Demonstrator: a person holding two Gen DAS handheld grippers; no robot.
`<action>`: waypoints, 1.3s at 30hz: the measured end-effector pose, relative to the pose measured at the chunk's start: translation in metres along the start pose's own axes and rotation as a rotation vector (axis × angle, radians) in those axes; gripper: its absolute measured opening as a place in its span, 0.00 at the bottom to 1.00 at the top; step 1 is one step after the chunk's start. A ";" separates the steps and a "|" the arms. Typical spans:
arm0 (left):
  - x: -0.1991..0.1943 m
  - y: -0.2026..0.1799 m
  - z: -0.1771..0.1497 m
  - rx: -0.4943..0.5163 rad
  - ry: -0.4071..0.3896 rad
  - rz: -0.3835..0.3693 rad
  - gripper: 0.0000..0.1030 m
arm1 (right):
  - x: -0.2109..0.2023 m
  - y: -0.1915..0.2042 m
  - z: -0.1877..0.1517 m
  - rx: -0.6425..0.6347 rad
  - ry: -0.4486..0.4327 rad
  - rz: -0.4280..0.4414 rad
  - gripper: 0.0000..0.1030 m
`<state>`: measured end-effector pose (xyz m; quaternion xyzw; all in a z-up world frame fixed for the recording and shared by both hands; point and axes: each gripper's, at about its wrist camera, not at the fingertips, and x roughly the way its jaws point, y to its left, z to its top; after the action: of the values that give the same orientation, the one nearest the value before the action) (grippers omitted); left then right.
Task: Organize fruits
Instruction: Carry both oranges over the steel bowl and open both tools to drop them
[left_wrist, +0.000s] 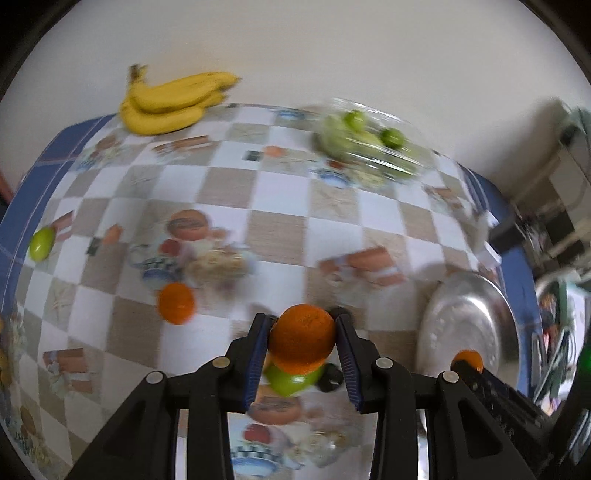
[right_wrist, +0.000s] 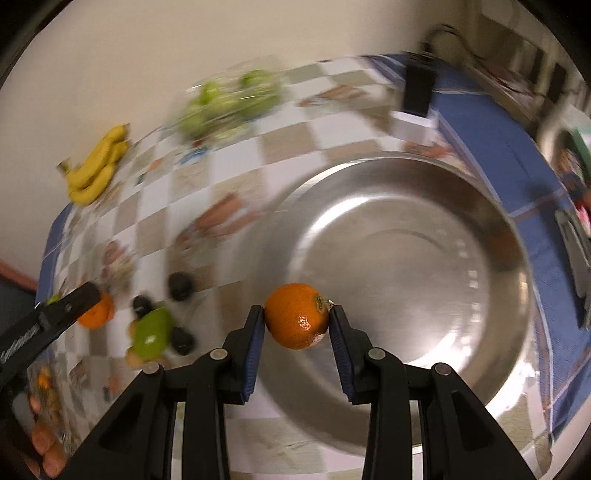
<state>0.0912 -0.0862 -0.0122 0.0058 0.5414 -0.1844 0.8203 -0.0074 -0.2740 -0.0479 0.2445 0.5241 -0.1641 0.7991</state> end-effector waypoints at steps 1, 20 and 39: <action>0.000 -0.012 -0.002 0.027 -0.002 -0.006 0.38 | 0.000 -0.010 0.001 0.023 -0.002 -0.009 0.36; 0.034 -0.139 -0.051 0.357 0.062 -0.111 0.38 | 0.001 -0.094 0.001 0.203 0.028 -0.107 0.36; 0.033 -0.138 -0.052 0.373 0.065 -0.100 0.52 | -0.003 -0.099 0.002 0.231 0.013 -0.090 0.58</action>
<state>0.0141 -0.2141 -0.0368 0.1369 0.5235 -0.3216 0.7770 -0.0579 -0.3569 -0.0660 0.3122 0.5174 -0.2575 0.7540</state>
